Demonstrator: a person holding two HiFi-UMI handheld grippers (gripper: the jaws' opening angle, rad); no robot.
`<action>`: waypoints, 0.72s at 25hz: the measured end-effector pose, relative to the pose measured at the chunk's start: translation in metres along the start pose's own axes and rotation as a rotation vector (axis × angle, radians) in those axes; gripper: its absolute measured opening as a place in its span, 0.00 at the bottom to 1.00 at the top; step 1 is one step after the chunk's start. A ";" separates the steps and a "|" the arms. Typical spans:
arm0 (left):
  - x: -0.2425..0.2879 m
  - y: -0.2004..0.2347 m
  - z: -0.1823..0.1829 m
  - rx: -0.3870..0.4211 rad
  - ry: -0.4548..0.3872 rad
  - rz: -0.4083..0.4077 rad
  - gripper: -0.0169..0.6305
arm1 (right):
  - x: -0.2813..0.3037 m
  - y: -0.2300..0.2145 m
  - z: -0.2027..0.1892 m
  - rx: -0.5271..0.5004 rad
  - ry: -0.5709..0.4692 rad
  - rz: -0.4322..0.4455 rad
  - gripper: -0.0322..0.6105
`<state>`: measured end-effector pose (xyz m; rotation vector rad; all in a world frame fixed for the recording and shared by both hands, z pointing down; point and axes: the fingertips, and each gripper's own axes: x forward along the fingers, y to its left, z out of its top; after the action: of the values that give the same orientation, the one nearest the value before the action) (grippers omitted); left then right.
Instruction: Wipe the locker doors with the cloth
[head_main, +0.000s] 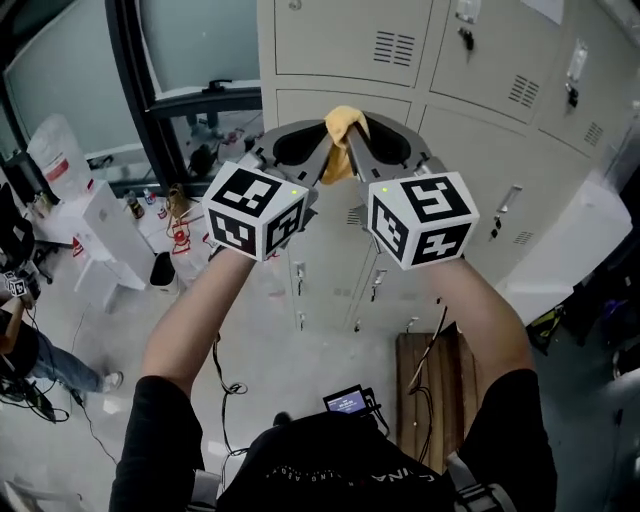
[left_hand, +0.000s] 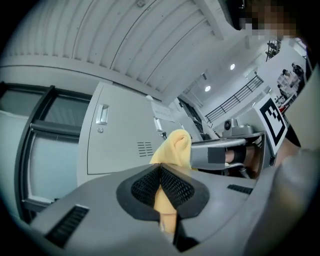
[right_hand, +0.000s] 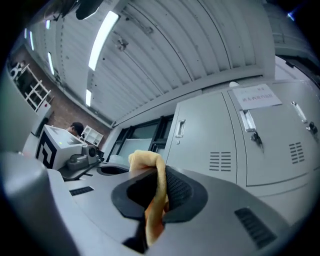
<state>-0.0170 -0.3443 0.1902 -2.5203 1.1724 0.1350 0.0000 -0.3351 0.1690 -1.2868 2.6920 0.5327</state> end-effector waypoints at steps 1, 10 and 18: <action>0.004 0.007 0.011 0.016 -0.003 0.011 0.06 | 0.006 -0.004 0.012 -0.016 -0.013 -0.003 0.13; 0.033 0.044 0.086 0.148 -0.008 0.093 0.06 | 0.042 -0.031 0.088 -0.116 -0.067 -0.047 0.13; 0.058 0.069 0.139 0.181 -0.027 0.124 0.06 | 0.067 -0.053 0.145 -0.128 -0.097 -0.087 0.13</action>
<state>-0.0227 -0.3770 0.0277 -2.2831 1.2707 0.0891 -0.0086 -0.3631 0.0035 -1.3636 2.5473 0.7476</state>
